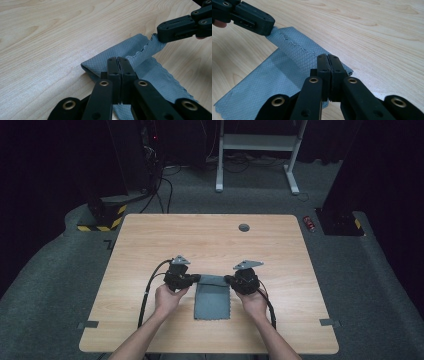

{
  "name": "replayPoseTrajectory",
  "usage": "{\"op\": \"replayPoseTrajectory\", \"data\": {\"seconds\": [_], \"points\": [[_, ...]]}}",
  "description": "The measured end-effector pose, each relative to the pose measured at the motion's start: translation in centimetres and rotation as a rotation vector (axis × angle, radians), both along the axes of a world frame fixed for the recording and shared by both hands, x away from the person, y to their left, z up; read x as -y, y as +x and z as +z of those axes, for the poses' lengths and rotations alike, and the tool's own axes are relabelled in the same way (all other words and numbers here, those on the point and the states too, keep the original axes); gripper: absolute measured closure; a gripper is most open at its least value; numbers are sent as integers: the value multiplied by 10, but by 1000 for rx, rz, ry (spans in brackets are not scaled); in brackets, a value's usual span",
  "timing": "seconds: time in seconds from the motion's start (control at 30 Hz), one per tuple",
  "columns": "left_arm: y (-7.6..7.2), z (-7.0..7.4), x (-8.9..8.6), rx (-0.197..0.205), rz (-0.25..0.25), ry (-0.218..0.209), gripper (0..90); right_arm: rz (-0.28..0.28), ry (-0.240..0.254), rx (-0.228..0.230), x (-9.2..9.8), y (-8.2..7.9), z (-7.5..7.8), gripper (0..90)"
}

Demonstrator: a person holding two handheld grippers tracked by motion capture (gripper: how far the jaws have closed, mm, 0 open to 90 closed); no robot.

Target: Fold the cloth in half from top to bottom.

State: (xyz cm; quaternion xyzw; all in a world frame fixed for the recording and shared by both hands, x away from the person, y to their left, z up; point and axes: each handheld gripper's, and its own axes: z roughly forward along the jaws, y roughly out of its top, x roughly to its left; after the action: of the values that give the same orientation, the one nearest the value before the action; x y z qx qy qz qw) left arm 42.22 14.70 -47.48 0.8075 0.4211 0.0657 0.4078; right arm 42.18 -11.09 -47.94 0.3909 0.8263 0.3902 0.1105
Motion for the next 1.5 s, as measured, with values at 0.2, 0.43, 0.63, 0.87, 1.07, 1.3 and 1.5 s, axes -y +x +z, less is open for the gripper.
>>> {"op": "replayPoseTrajectory", "data": {"seconds": [0.2,0.43,0.63,0.87,1.07,1.3,1.5], "points": [[-3,0,0,-3,-1,-6,891,7,16,1,2,-6,0,888],[-9,-1,2,15,-21,23,891,12,26,-1,5,-11,0,888],[-14,0,3,25,-28,32,891,24,36,2,6,-17,-2,888],[-21,0,-1,25,-23,-11,891,27,47,-3,8,-23,-1,888],[-29,-3,-1,30,-34,-5,891,45,44,6,9,-29,-1,888],[-34,-4,0,37,-48,8,891,54,40,9,9,-35,-2,888],[-39,-5,0,35,-53,0,891,64,42,12,10,-38,-3,888]]}}
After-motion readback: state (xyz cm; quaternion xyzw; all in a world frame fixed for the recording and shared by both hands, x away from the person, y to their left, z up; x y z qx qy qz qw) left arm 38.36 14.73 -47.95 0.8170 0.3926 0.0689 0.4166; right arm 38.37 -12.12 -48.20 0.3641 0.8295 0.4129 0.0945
